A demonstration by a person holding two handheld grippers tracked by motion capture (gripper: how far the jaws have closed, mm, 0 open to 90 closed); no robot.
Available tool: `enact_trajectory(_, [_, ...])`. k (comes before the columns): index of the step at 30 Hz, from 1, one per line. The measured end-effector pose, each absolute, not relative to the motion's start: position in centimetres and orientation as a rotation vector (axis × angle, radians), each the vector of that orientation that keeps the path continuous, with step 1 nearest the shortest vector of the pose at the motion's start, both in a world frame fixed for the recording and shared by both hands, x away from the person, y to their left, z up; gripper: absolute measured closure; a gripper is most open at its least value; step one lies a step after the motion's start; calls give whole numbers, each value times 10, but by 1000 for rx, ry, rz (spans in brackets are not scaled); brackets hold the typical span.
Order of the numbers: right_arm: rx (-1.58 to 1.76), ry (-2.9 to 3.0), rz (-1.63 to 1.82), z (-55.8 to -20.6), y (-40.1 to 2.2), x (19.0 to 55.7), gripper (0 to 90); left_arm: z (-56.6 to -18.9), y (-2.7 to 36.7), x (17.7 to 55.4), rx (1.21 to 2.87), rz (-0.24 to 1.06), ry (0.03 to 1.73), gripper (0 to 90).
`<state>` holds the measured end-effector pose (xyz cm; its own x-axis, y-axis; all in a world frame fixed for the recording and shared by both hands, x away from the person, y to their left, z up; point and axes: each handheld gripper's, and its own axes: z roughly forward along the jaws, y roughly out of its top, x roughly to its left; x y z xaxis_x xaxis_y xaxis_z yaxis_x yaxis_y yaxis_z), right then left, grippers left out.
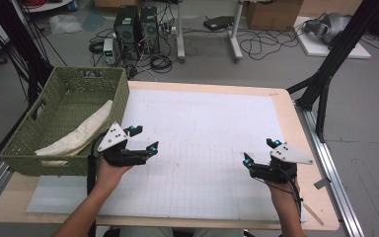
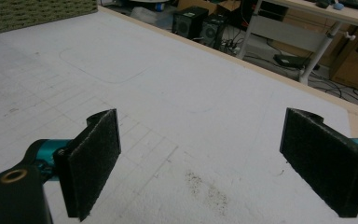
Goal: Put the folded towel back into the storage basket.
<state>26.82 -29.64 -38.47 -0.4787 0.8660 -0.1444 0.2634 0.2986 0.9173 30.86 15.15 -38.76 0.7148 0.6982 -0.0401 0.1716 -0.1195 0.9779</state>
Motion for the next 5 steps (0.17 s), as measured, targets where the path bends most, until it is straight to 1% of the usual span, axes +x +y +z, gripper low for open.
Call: enact_trajectory(5, [998,1912,1174,-385,-296,268,116,-388,152,308,1658,521,710,197])
